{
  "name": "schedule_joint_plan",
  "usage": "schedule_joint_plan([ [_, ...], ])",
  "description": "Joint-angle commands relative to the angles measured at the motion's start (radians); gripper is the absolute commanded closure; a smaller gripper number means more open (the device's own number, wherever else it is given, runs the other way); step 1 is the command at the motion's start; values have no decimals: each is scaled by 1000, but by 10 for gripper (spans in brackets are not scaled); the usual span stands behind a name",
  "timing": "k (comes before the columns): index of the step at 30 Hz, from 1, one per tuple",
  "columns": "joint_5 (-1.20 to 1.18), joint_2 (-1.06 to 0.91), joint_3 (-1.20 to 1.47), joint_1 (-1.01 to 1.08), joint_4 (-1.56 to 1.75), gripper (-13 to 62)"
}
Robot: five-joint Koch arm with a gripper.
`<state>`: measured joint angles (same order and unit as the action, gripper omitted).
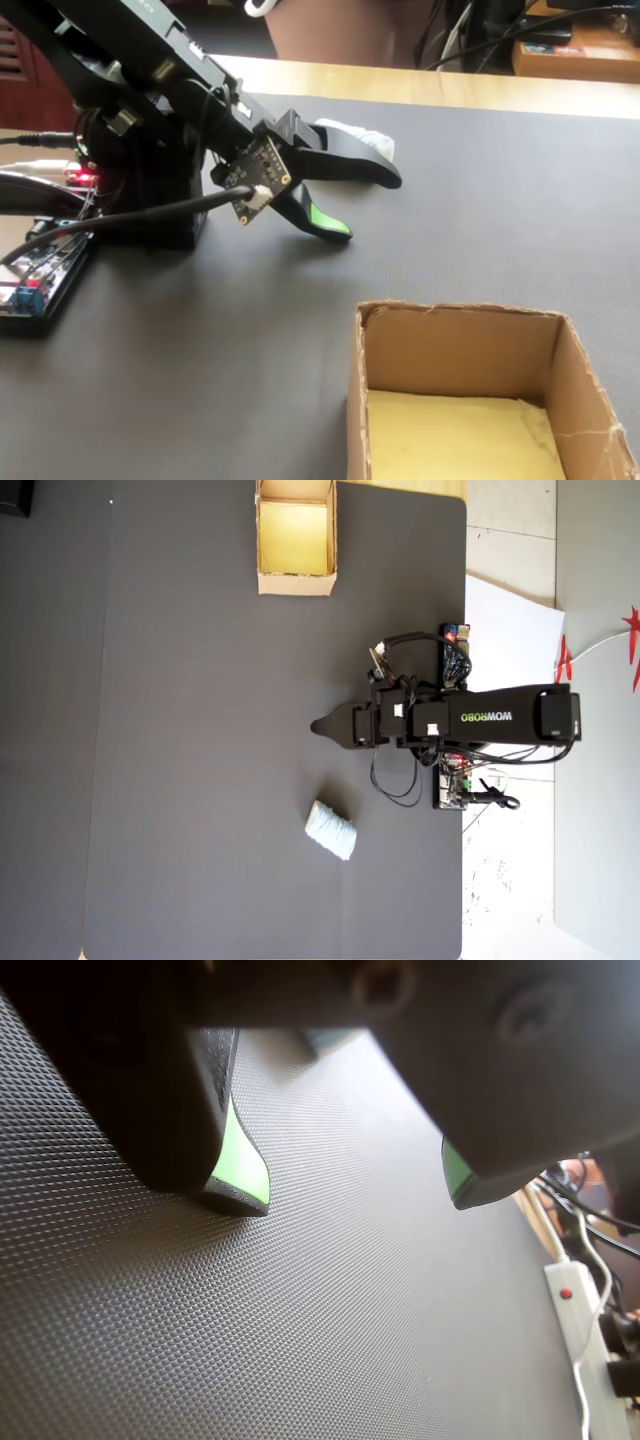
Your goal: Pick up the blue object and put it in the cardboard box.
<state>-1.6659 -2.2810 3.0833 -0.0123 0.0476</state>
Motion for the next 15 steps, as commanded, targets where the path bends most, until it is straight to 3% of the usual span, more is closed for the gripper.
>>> schedule_joint_plan([
  [1, -9, -86, 35, 0, -95, 153],
  [15, -11, -86, 34, -6, -97, 156],
])
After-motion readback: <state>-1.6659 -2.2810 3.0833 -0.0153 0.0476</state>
